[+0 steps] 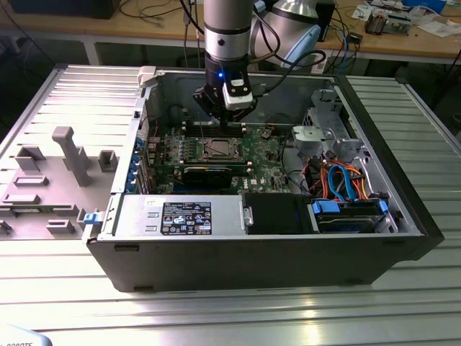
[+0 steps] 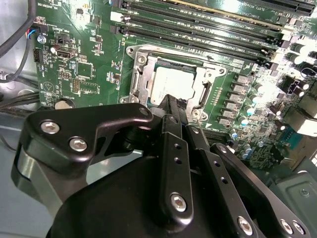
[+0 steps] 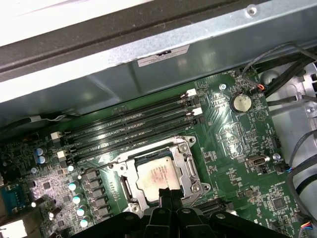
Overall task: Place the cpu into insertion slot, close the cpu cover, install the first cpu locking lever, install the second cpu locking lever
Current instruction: 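Install the first cpu locking lever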
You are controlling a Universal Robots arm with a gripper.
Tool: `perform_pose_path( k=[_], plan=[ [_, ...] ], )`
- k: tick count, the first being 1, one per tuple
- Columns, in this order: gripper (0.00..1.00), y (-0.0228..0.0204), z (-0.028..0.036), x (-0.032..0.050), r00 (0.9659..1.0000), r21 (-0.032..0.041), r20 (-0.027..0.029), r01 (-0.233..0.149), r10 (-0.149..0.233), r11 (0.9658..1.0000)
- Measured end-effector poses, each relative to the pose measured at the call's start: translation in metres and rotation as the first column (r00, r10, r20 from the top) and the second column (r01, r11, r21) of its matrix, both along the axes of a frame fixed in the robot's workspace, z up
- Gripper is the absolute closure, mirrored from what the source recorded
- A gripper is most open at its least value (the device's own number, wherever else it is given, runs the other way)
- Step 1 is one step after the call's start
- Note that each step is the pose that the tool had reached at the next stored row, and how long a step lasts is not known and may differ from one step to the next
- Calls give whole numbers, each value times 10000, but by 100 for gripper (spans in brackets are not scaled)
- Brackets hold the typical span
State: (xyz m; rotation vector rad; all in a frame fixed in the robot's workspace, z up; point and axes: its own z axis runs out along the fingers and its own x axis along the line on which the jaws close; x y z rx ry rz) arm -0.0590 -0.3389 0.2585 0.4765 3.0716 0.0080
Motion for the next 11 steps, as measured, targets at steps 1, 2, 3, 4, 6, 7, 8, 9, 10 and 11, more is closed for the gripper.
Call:
perform_pose_path(
  k=[1,2,3,4,6,7,8,9,10,11],
  plan=[
    [89,0,0,0,10000,0,0,0,0,10000],
    [89,0,0,0,10000,0,-1,0,0,10000],
    [89,0,0,0,10000,0,0,0,0,10000],
    [89,0,0,0,10000,0,0,-1,1,10000],
    [89,0,0,0,10000,0,0,-1,1,10000],
    [89,0,0,0,10000,0,0,-1,1,10000],
    [89,0,0,0,10000,0,0,-1,1,10000],
    [89,0,0,-1,10000,0,0,-1,1,10000],
    [89,0,0,-2,10000,1,0,-4,4,10000],
    [89,0,0,-7,10000,0,0,-12,12,10000]
  ],
)
